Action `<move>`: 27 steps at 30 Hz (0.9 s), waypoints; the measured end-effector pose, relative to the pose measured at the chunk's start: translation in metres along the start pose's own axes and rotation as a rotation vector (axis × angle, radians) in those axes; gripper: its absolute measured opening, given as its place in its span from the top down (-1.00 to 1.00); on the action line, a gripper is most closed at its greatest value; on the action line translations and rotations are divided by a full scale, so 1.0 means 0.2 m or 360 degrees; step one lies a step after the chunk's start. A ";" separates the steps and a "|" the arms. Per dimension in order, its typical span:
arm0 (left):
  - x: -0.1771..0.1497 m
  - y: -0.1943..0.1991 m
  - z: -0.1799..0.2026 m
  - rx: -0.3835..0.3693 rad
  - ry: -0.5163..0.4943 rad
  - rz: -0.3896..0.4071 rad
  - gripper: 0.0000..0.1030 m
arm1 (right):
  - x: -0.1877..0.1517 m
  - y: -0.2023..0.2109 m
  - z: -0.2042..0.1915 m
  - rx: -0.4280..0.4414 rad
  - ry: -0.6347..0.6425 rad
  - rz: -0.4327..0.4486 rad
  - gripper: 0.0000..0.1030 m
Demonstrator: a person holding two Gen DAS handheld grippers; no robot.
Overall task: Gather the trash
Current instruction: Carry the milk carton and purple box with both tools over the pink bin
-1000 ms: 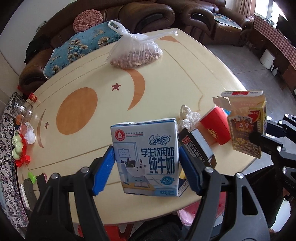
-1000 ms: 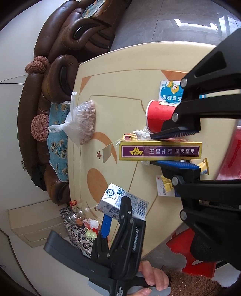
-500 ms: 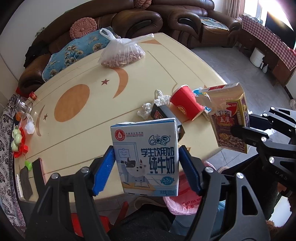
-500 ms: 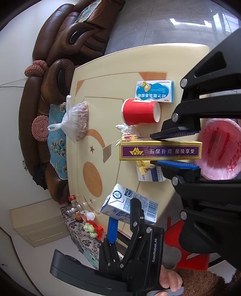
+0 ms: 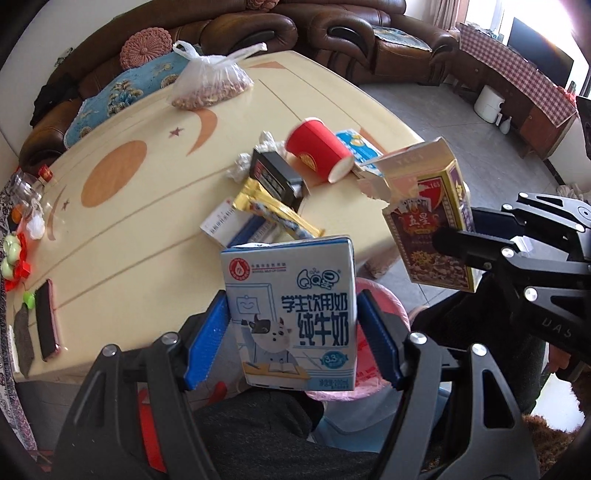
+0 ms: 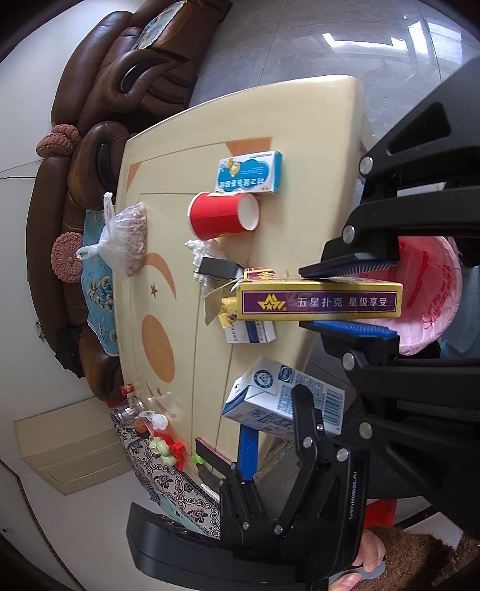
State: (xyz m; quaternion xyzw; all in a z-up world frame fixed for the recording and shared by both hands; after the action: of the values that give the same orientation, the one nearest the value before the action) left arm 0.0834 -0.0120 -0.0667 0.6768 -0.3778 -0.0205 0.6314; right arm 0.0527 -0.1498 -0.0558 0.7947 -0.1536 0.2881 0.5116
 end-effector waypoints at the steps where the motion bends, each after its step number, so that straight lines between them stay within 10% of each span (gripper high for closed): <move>1: -0.03 -0.01 0.01 -0.0011 0.0001 -0.0008 -0.34 | -0.03 0.00 -0.01 0.0002 -0.0004 -0.0010 0.57; 27: -0.44 -0.43 0.29 -0.0219 0.0065 -0.0261 -0.33 | -0.52 -0.22 0.11 -0.0031 -0.0178 -0.0226 0.57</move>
State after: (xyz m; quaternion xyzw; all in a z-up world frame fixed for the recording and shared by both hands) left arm 0.0338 -0.0210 -0.1930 0.6608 -0.3059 -0.0844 0.6802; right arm 0.0013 -0.1558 -0.1578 0.8135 -0.1280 0.2046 0.5292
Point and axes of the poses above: each gripper's, at about its wrist camera, not at the fingertips, and y roughly against the way its jaws point, z to its right, x to its top, the point moved 5 cm from there along -y, roughly the way its jaws point, and after that the axes turned 11 degrees about x, right-handed, at the moved point
